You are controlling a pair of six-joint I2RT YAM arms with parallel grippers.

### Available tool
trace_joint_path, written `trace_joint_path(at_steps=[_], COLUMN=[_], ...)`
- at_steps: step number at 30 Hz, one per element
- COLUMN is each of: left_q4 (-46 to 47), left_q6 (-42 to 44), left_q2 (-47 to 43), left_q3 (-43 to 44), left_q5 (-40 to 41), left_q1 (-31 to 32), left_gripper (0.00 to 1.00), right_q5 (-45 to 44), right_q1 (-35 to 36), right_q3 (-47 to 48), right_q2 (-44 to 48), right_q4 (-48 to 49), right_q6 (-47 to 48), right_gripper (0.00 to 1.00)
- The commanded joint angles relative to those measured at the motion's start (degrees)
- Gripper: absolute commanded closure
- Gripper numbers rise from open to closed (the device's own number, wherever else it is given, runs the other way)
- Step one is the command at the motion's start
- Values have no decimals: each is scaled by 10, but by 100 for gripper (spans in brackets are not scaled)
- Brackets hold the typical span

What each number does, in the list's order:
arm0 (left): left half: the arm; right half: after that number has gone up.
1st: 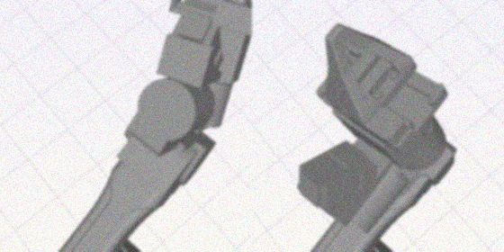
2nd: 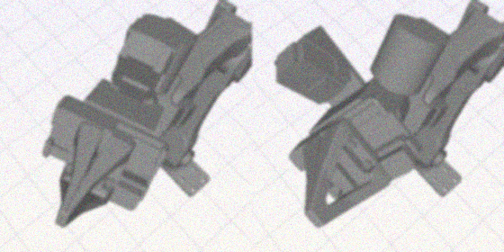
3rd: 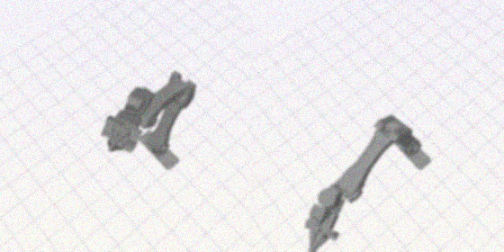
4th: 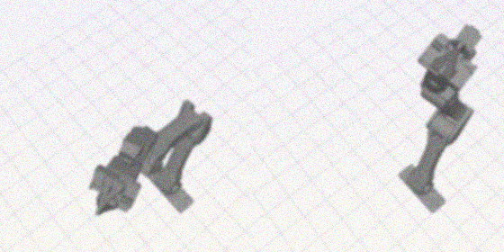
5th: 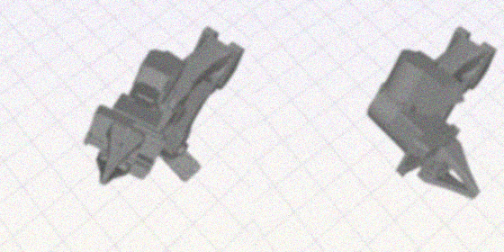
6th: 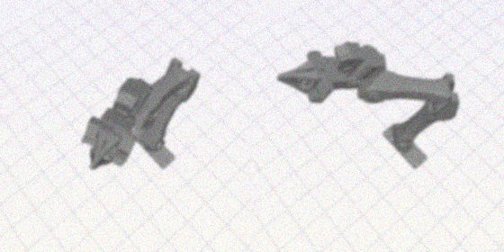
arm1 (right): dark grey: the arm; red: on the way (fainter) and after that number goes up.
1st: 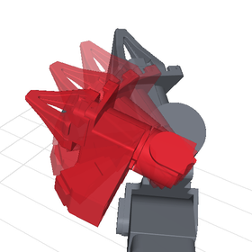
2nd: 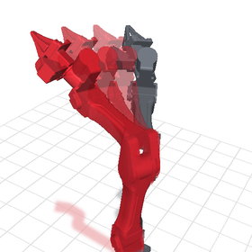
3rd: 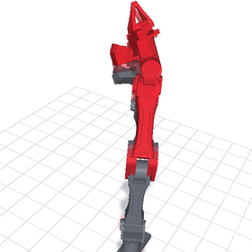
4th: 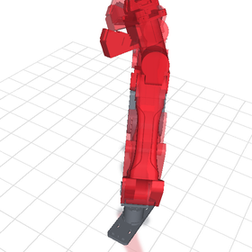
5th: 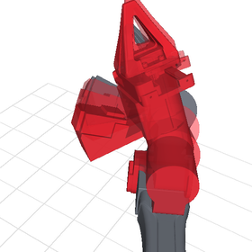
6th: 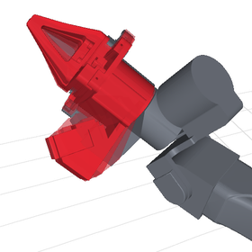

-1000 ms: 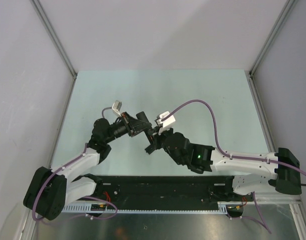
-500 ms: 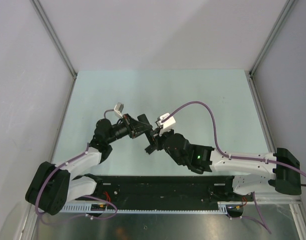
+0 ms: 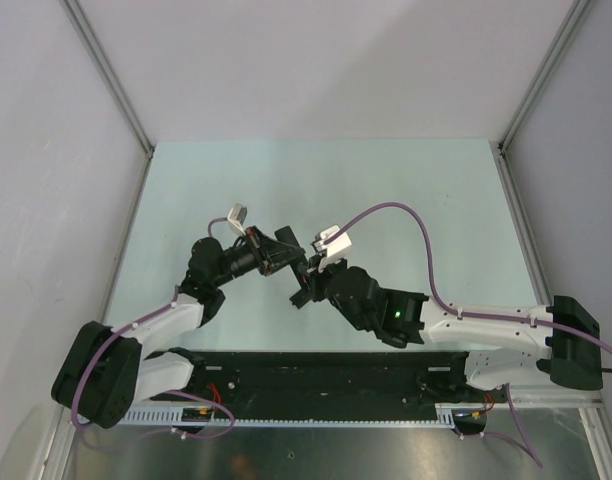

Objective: Load the batteries into the remote control

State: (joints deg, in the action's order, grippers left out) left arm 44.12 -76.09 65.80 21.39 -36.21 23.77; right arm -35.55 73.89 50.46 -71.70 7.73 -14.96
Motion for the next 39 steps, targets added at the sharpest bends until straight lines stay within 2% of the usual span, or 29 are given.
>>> trace_joint_path(at_steps=[1, 24, 39], left_q4=[36, 57, 58], left_q6=[-7, -8, 30], left_q2=[3, 0, 6], left_q3=[11, 20, 13], left_q5=[-5, -7, -2], left_q1=[3, 1, 0], left_gripper=[100, 100, 100], right_q5=[-8, 16, 56], right_q1=[3, 16, 5], right_q3=[-1, 0, -1], right_q2=[-3, -8, 6], right_q4=[3, -74, -133], right_q6=[-24, -62, -103], right_gripper=[100, 100, 100])
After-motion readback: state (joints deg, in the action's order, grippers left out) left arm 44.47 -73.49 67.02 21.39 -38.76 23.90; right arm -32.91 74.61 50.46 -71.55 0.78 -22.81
